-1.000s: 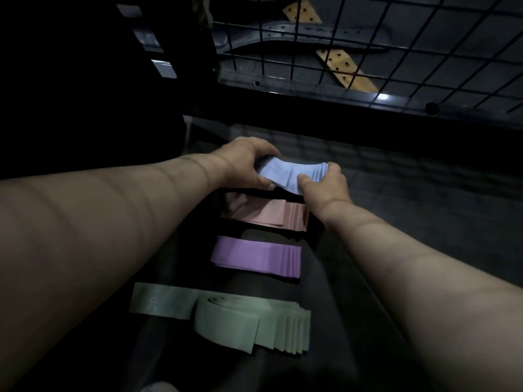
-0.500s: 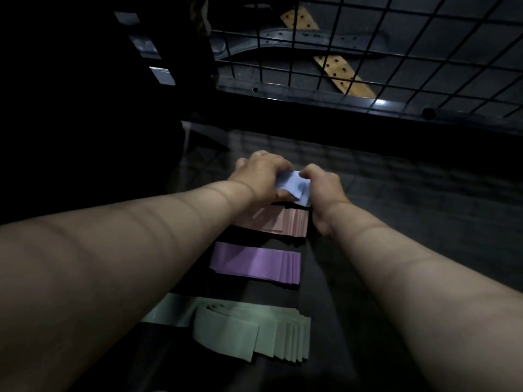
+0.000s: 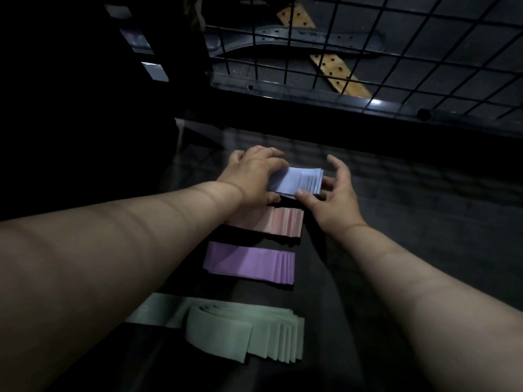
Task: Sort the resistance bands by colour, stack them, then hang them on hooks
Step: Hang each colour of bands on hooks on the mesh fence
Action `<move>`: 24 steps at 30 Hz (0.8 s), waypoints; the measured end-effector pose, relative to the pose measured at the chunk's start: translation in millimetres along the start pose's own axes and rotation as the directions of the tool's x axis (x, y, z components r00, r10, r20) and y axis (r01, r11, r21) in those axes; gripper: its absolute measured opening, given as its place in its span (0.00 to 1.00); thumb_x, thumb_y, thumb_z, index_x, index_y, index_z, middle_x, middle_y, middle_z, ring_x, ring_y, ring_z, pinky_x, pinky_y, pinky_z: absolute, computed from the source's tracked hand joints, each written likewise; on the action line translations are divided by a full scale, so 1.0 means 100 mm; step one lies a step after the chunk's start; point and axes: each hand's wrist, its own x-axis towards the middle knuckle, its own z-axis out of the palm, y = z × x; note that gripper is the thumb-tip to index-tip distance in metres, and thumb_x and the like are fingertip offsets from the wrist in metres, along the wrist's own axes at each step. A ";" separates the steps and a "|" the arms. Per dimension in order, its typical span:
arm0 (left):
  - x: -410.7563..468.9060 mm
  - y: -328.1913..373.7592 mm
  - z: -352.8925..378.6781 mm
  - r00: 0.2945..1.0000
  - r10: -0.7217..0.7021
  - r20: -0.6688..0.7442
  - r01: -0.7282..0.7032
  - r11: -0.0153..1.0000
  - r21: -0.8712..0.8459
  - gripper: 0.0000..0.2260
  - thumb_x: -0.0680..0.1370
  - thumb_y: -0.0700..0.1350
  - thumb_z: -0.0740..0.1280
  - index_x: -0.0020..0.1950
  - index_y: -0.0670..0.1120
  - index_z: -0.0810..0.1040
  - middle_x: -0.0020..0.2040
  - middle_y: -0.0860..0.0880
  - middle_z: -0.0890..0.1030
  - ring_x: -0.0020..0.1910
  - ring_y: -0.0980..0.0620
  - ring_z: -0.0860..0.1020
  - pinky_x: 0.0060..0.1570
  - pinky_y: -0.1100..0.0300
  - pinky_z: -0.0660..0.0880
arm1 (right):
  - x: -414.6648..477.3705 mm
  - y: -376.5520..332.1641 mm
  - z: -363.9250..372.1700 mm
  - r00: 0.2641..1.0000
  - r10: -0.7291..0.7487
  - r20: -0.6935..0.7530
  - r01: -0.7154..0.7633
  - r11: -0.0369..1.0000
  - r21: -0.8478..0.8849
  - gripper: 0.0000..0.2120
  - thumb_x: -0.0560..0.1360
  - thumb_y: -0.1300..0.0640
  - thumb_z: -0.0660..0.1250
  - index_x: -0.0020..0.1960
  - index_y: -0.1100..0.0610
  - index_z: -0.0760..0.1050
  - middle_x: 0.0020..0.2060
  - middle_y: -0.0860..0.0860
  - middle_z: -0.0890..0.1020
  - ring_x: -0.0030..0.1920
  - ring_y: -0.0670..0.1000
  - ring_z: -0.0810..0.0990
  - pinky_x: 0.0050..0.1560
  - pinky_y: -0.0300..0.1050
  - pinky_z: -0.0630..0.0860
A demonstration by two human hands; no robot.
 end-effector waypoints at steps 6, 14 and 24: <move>0.06 -0.02 -0.06 0.999 -0.018 -0.031 0.017 0.999 -0.046 0.27 0.72 0.58 0.72 0.70 0.56 0.72 0.69 0.54 0.73 0.70 0.51 0.68 0.69 0.51 0.62 | 0.09 0.01 -0.07 0.984 -0.143 0.104 0.167 0.949 -0.269 0.35 0.67 0.56 0.80 0.70 0.47 0.70 0.64 0.50 0.69 0.60 0.48 0.77 0.66 0.48 0.74; 0.11 0.05 0.03 0.988 -0.049 -0.144 0.019 0.979 -0.204 0.16 0.74 0.55 0.71 0.61 0.56 0.80 0.61 0.55 0.78 0.65 0.53 0.73 0.68 0.49 0.63 | 0.13 -0.02 -0.07 0.985 -0.149 0.084 0.168 0.934 -0.317 0.31 0.72 0.56 0.76 0.72 0.51 0.69 0.61 0.48 0.68 0.63 0.49 0.74 0.67 0.39 0.68; 0.12 0.07 0.12 0.990 -0.053 -0.130 0.016 0.964 -0.265 0.26 0.67 0.57 0.78 0.64 0.58 0.79 0.72 0.54 0.69 0.73 0.53 0.63 0.70 0.58 0.51 | 0.22 -0.03 0.10 0.998 -0.012 -0.061 0.000 0.982 -0.187 0.24 0.76 0.52 0.71 0.69 0.53 0.69 0.67 0.55 0.72 0.62 0.51 0.73 0.63 0.39 0.68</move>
